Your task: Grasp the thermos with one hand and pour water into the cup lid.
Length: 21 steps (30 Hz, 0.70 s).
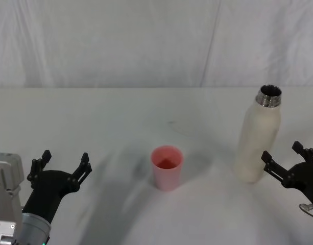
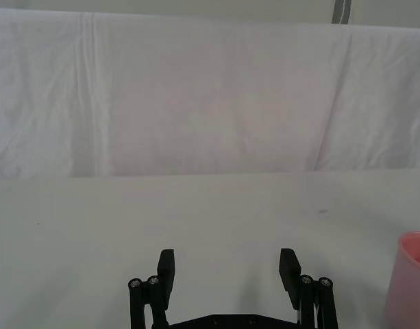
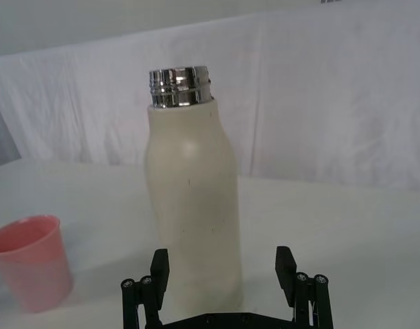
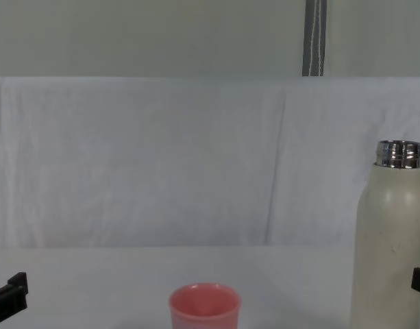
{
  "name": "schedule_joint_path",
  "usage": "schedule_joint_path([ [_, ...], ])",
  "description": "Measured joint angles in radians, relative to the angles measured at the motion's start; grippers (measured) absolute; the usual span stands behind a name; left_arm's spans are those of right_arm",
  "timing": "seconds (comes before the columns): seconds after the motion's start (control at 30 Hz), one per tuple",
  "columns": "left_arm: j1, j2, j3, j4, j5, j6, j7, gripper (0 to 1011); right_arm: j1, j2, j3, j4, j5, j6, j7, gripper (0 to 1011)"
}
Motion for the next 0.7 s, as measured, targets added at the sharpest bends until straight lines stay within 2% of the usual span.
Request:
schedule_joint_path([
  [0.27, 0.000, 0.000, 0.000, 0.000, 0.000, 0.000, 0.000, 1001, -0.027, -0.010, 0.014, -0.030, -0.008, -0.013, -0.011, 1001],
  [0.7, 0.000, 0.000, 0.000, 0.000, 0.000, 0.000, 0.000, 1001, -0.071, -0.032, 0.028, -0.069, -0.078, -0.036, -0.050, 1001],
])
